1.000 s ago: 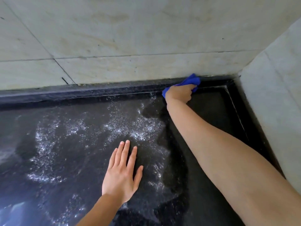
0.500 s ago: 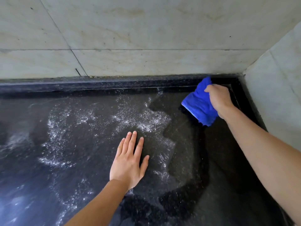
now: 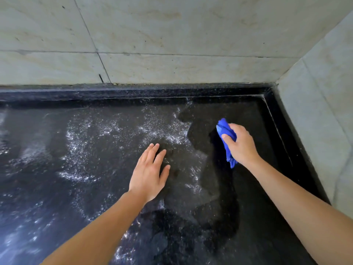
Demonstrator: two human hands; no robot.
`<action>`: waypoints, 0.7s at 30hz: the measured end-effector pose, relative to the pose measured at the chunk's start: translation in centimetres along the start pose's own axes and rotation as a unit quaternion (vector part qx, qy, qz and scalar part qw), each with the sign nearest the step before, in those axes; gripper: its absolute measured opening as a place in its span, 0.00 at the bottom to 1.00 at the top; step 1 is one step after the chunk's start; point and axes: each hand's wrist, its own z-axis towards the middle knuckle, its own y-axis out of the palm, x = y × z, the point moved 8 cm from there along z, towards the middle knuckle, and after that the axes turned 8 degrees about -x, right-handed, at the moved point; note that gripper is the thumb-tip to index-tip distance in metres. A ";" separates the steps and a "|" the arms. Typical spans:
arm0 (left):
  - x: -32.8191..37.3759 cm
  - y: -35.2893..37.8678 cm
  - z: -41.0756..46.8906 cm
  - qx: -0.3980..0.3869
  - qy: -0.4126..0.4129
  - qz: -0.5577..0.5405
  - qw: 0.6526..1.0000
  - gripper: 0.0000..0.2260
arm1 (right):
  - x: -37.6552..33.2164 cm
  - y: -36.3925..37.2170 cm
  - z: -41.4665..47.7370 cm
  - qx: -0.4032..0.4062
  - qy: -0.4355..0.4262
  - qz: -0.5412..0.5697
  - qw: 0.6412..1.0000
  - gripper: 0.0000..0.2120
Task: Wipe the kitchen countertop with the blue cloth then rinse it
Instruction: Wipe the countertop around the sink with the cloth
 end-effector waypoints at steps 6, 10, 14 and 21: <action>-5.1 -2.1 -6.0 0.029 0.024 0.052 0.998 0.24 | -4.8 8.5 -8.3 0.093 -0.113 -0.182 0.972 0.20; -7.1 -1.0 -10.1 -0.020 0.057 0.105 0.993 0.27 | -8.2 13.1 -14.5 -0.078 -0.182 -0.005 0.980 0.21; -8.1 0.2 -10.6 -0.072 0.071 0.167 0.981 0.29 | -4.8 7.1 -13.9 -0.105 -0.041 0.209 0.971 0.18; -8.1 0.4 -10.6 -0.079 0.070 0.176 0.979 0.28 | 2.2 5.1 -16.6 0.163 0.140 -0.159 0.964 0.20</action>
